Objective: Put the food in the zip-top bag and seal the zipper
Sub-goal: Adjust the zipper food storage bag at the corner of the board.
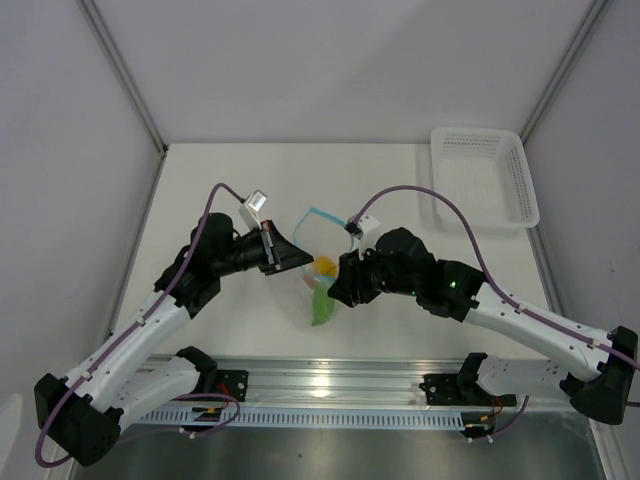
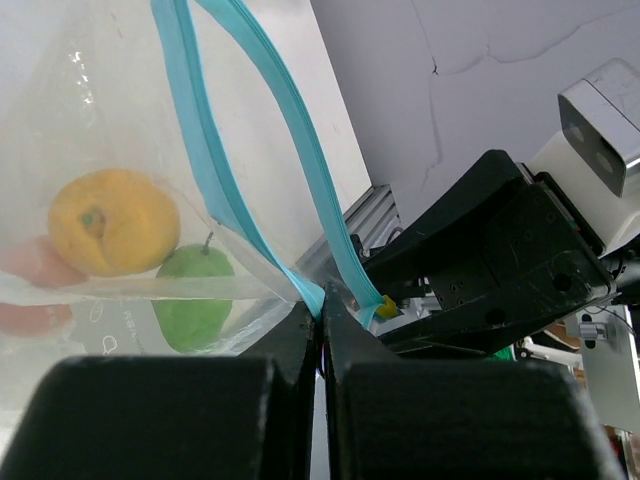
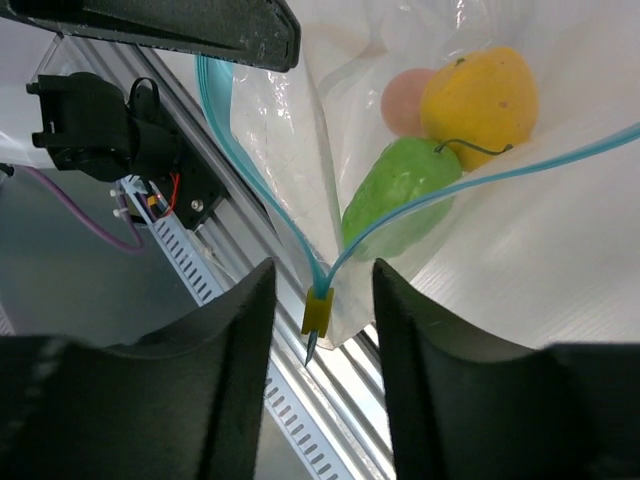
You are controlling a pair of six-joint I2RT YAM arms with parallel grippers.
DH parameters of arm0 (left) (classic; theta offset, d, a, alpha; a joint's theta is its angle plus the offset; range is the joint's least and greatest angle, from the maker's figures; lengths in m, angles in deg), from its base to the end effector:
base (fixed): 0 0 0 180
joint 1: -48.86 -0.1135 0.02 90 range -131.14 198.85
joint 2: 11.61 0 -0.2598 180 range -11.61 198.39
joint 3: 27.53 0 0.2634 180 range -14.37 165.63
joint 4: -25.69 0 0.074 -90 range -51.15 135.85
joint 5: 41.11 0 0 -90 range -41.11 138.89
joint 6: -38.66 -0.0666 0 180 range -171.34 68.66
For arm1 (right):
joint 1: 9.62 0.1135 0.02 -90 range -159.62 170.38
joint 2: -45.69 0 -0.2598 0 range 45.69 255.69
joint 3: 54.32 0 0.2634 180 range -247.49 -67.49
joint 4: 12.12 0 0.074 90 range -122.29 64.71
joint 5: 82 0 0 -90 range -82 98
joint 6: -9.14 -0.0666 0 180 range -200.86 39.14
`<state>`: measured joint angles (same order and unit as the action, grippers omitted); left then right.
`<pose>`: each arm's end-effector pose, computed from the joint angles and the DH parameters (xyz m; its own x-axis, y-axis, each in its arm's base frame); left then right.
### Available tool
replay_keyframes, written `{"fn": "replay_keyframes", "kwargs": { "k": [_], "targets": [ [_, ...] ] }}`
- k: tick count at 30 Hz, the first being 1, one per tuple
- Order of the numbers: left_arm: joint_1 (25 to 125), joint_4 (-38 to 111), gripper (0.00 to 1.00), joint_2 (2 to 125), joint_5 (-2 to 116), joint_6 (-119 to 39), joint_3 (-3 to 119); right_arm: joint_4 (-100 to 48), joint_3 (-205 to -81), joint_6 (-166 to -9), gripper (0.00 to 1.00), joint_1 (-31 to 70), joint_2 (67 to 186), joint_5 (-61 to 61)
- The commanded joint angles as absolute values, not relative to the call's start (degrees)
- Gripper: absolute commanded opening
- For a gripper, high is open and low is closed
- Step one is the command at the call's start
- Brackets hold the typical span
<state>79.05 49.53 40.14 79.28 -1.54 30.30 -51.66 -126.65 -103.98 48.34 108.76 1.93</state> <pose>0.1959 -0.1530 0.3053 -0.8196 -0.2854 -0.4968 0.3474 0.4420 -0.8270 0.1444 0.2440 0.3168 -0.5960 -0.2163 -0.7733 -0.7147 0.5818 0.3881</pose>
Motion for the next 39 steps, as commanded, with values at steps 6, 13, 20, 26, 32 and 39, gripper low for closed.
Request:
{"fn": "replay_keyframes", "kwargs": {
  "k": [6,13,20,26,32,39],
  "targets": [
    [79.0,45.4,0.01,40.0,80.7,0.1,30.0,-49.7,-129.4,-100.9,0.1,48.7,110.0,4.4],
    [79.0,47.7,0.33,39.5,80.4,-2.6,30.6,-53.8,-133.0,-96.5,0.0,48.7,109.8,7.6],
    [79.0,56.2,0.72,38.2,76.8,-17.5,37.7,-61.8,-137.7,-89.8,0.0,43.6,108.8,-0.5],
    [79.1,55.2,0.98,37.3,86.7,-27.9,42.2,-67.9,-140.0,-83.2,0.0,38.5,108.8,-15.5],
    [82.2,52.4,0.99,35.3,94.2,-38.7,43.5,-73.8,-142.5,-76.9,0.0,37.8,109.0,-28.7],
    [87.8,45.0,0.99,34.5,100.6,-46.2,40.5,-77.7,-144.1,-75.9,0.0,37.6,108.8,-39.4]
  ]
}}
